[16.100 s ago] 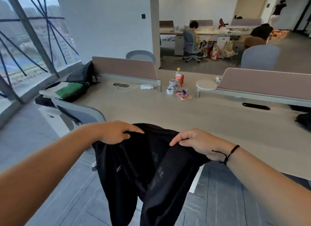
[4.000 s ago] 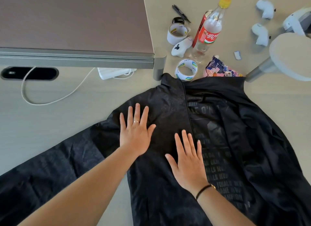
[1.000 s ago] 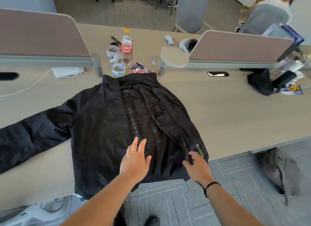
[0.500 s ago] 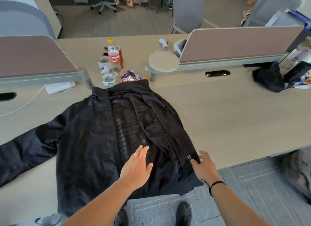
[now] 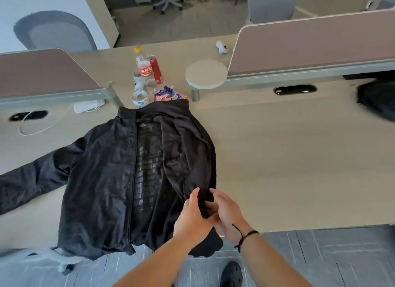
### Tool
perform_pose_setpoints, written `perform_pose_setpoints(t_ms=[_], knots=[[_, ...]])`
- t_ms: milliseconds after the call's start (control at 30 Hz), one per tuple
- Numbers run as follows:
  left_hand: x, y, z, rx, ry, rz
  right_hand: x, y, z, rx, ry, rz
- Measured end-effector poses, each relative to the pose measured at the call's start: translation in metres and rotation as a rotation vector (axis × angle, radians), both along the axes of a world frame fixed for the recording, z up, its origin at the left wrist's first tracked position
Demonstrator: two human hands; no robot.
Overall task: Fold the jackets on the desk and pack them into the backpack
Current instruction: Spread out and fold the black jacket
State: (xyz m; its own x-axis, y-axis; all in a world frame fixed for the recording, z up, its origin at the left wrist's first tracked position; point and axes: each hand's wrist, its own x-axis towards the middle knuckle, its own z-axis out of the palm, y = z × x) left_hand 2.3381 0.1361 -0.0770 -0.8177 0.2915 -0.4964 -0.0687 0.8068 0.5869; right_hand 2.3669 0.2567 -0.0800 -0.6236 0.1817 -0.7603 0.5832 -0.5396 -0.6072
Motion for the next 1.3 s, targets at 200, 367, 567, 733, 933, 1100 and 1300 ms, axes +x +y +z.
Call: perform_pose_setpoints(t_ms=[200,367,567,733,933,1100,1300], knots=[[-0.031,-0.041,-0.008,-0.043,-0.053,0.331,-0.017,0.028,-0.017,0.401,-0.047,0.331],[-0.043,-0.072,-0.008,-0.285,0.152,0.234,-0.032,0.040,-0.021,0.945,0.094,0.701],[-0.048,-0.038,-0.009,-0.399,0.292,-0.422,-0.038,0.045,-0.015,1.109,0.101,1.035],[-0.036,-0.019,-0.019,-0.346,0.192,-0.236,-0.060,0.066,-0.011,1.373,0.200,1.272],[0.001,0.005,-0.029,-0.553,0.185,-0.268,-0.088,0.092,-0.039,1.447,0.425,1.513],[0.014,0.035,-0.032,-0.654,0.164,-0.183,-0.099,0.107,-0.051,1.436,0.629,1.660],[0.013,0.075,-0.028,-0.652,0.166,0.003,-0.113,0.124,-0.063,1.570,0.916,1.695]])
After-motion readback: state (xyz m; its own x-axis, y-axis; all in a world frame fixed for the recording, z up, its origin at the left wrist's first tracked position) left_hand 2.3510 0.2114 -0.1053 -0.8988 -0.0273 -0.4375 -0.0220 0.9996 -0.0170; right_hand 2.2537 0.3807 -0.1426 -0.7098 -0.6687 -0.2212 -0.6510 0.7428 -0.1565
